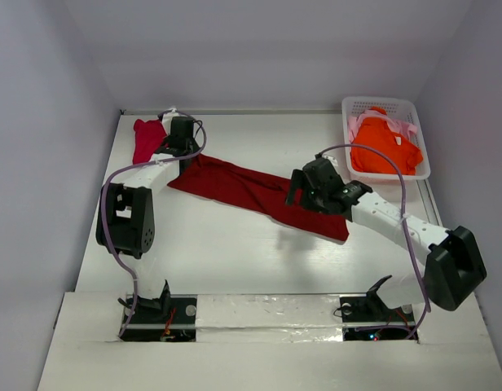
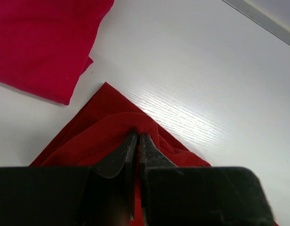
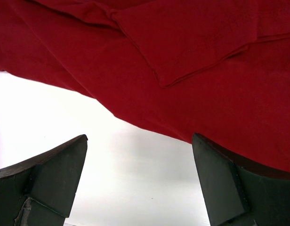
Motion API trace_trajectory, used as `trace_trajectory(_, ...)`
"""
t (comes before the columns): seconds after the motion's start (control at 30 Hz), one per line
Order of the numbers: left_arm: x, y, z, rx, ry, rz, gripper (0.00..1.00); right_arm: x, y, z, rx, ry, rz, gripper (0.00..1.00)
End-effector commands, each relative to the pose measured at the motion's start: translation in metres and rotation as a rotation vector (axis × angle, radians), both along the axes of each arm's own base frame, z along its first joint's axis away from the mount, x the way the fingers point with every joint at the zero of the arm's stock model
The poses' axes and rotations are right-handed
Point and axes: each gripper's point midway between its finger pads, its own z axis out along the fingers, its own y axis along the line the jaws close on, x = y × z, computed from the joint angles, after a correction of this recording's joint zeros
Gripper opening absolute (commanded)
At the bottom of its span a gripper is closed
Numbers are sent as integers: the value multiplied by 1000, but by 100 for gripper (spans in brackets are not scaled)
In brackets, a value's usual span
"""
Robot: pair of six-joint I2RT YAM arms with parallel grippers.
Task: Fold and stack the t-shirts
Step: Fold the tshirt
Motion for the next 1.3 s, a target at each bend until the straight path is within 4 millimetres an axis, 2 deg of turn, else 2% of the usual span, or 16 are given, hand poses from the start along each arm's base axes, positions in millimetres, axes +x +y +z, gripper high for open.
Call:
trace_trajectory(0.0,10,2,25,5,-77,4,0,-3,0,9,21,-26,-10,97)
trace_trajectory(0.27,-2,25,24,53,-63,129,0,-7,-5,10,20,-25,-24,97)
trace_trajectory(0.3,-3,26,26,53,-67,134,5,-8,-5,11,23,-29,-24,97)
trace_trajectory(0.33,-4,31,27,54,-69,142,33,-8,-6,11,22,-28,-26,97)
trace_trajectory(0.37,-4,30,28,55,-74,137,54,-8,-6,12,25,-30,-27,97)
trace_trajectory(0.4,-4,32,30,58,-76,150,82,-8,-6,13,26,-31,-27,97)
trace_trajectory(0.47,-6,33,30,58,-69,154,95,-8,-6,14,27,-33,-27,97)
trace_trajectory(0.57,-6,33,32,57,-66,159,97,-8,-6,14,28,-36,-28,97)
trace_trajectory(0.63,-7,30,36,40,-72,144,94,-9,-7,13,25,-32,-28,97)
trace_trajectory(0.67,-7,23,41,8,-86,114,93,-9,-7,12,26,-31,-27,97)
trace_trajectory(0.77,-14,-1,39,-38,-91,54,90,-9,-5,12,32,-33,-20,97)
trace_trajectory(0.97,-25,-46,19,-79,-36,-25,90,-8,-3,13,36,-37,-16,97)
trace_trajectory(1.07,-24,-54,14,-98,-22,-24,90,-8,-4,14,37,-43,-18,97)
trace_trajectory(1.13,-31,-62,8,-91,6,-39,89,-8,-4,15,38,-45,-17,97)
trace_trajectory(1.27,-37,-61,-4,-69,40,-22,90,-8,-3,15,38,-44,-9,97)
